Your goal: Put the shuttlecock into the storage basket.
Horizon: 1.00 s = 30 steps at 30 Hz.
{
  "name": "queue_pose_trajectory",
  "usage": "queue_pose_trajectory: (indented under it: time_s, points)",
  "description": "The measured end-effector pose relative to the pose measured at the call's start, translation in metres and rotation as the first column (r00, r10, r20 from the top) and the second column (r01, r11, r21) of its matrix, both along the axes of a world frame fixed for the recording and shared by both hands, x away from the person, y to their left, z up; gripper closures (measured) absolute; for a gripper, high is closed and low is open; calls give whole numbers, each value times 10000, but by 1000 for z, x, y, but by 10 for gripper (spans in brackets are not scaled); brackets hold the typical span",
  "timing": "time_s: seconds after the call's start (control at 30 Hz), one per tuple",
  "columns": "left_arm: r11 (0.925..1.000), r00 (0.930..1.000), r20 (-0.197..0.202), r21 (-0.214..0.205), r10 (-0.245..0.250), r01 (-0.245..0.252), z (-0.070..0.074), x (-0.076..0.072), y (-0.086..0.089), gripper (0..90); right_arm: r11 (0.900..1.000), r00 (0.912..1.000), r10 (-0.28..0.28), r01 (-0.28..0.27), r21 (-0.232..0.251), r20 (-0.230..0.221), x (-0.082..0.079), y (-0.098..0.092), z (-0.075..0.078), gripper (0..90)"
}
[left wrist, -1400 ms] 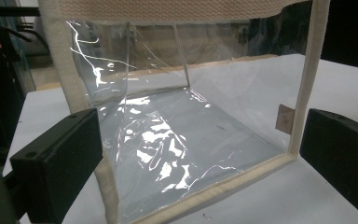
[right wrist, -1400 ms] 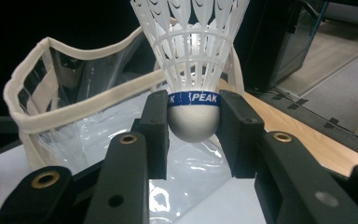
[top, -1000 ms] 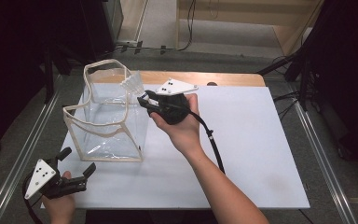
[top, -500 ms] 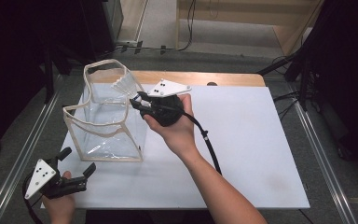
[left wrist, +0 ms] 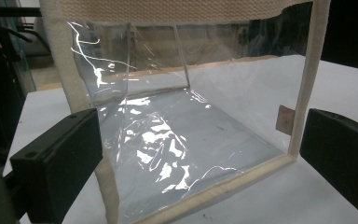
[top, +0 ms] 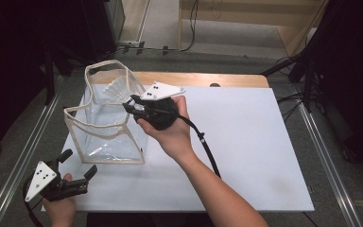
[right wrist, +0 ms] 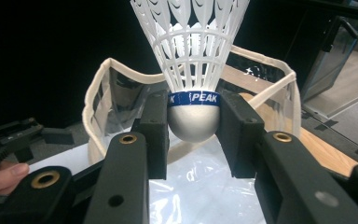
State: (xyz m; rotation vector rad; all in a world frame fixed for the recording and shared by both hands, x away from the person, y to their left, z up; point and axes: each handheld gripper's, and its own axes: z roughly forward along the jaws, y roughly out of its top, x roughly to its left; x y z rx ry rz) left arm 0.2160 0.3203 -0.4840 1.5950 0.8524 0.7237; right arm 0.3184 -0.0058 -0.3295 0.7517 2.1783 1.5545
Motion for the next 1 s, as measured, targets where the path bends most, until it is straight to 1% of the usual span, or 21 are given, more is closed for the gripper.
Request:
queue_pose_trajectory:
  time_s: [0.4,0.57,0.63,0.67,0.73,0.77,0.9,0.93,1.0]
  points:
    - [10000,10000,13,-25,-2,2,0,0,0,0,9992,9992,391,-391,-72,-67,-2,14,-1,631]
    - [10000,10000,28,-14,-11,12,0,0,1,0,9982,9981,577,-580,-125,-231,-2,20,-5,629]
    - [10000,10000,21,-3,-16,16,0,0,1,0,9971,9963,754,-756,-26,-414,-2,21,-6,621]
    - [10000,10000,26,-4,-9,9,0,0,1,0,9967,9956,805,-802,76,-484,-1,21,-6,578]
    - [10000,10000,22,-17,-12,12,0,0,1,0,9956,9938,873,-847,397,-688,0,20,-6,459]
    - [10000,10000,26,-12,-15,15,0,0,1,0,9955,9942,834,-801,497,-686,1,18,-5,418]
    - [10000,10000,17,-4,-24,24,0,0,1,0,9946,9956,748,-705,762,-557,0,13,-3,238]
    - [10000,10000,18,-19,-22,22,0,0,1,0,9950,9960,748,-713,703,-485,-1,12,-3,200]
    - [10000,10000,7,-34,-18,18,0,0,1,0,9941,9958,832,-802,731,-389,-1,10,-4,125]
